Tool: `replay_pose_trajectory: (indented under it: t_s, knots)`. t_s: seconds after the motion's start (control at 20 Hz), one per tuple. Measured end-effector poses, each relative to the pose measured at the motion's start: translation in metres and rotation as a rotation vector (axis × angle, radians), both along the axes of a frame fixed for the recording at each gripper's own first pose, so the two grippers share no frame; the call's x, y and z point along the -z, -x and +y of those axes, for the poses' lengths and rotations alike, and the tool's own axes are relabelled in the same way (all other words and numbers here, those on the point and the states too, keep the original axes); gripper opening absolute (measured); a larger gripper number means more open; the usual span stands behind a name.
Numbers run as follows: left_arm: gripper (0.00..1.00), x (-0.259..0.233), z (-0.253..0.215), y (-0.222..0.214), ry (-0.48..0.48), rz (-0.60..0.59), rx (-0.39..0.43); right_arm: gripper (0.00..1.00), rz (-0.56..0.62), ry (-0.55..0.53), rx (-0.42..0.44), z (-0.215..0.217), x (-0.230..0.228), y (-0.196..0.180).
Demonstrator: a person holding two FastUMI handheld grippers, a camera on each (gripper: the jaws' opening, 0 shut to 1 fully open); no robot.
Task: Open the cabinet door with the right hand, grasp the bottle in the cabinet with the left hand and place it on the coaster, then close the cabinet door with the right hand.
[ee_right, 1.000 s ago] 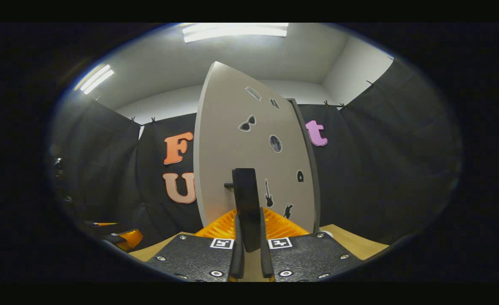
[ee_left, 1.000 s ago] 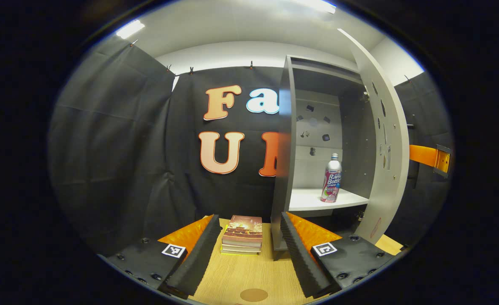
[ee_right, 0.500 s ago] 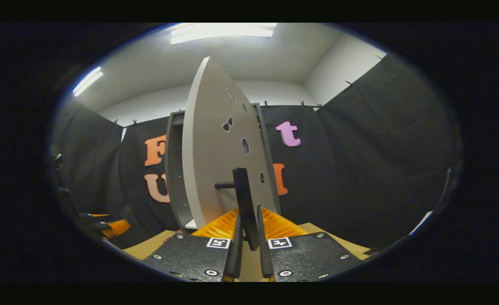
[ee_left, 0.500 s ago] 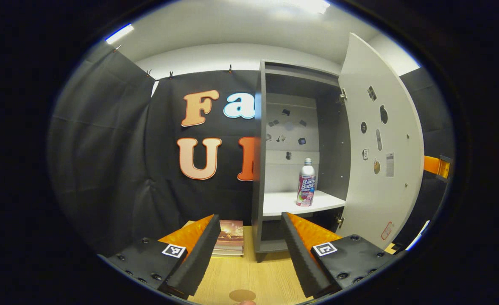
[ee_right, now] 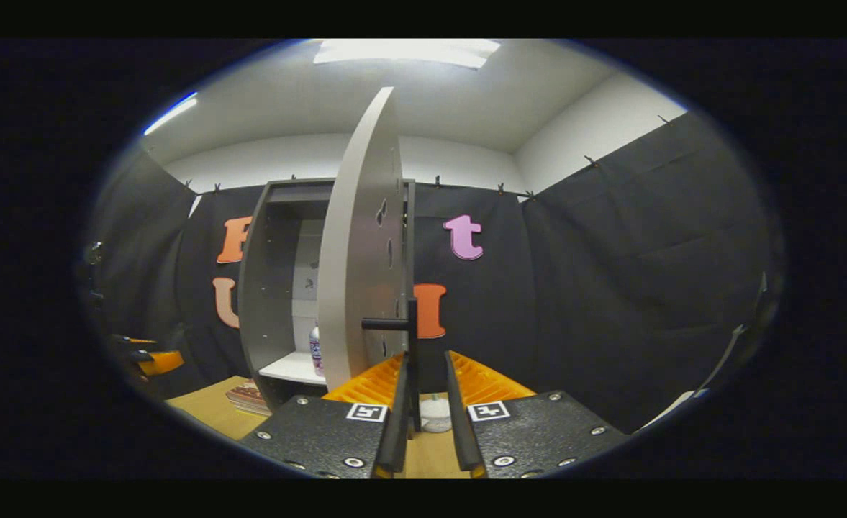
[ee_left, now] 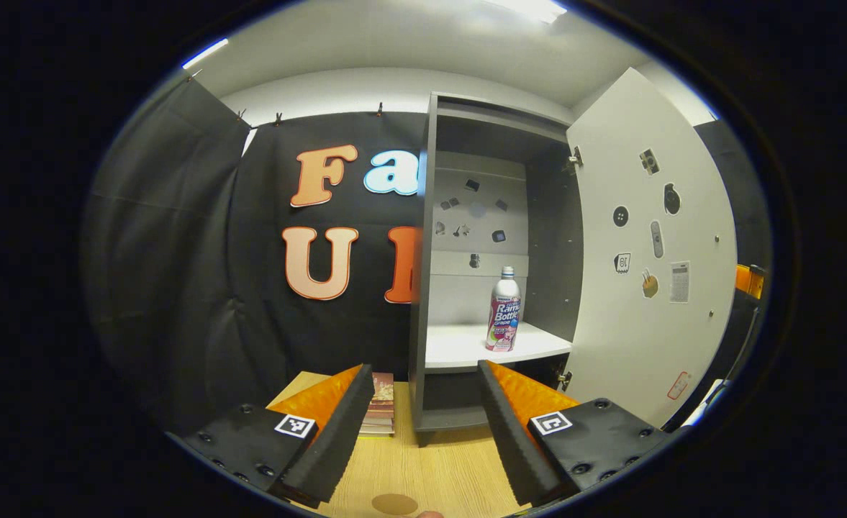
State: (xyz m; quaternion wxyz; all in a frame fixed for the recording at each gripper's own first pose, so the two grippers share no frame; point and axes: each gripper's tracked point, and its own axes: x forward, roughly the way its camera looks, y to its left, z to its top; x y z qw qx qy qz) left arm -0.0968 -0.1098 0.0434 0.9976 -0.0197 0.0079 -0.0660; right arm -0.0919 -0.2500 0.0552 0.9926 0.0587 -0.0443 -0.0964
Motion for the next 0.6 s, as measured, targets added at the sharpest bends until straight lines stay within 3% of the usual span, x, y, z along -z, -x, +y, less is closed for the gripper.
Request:
replay_pose_trajectory:
  t_s: [0.05,0.1,0.35,0.4,0.6]
  knots:
    - [0.94,0.0,0.001,0.0,0.003,0.0,-0.002,0.25,0.004,0.017,0.002,-0.005,0.001,0.001]
    - [0.93,0.002,0.0,0.0,0.005,0.003,-0.003,0.34,0.008,0.01,0.002,-0.008,0.001,0.003]
    - [0.94,0.008,-0.001,0.001,-0.009,0.019,-0.003,0.51,0.004,0.017,0.043,-0.021,0.001,0.017]
    - [0.93,0.008,-0.002,0.0,-0.012,0.021,-0.001,0.58,0.002,0.032,0.064,-0.025,0.0,0.022]
    - [0.93,0.009,-0.011,0.001,-0.016,0.022,0.013,0.54,-0.007,0.071,0.154,-0.046,-0.006,0.042]
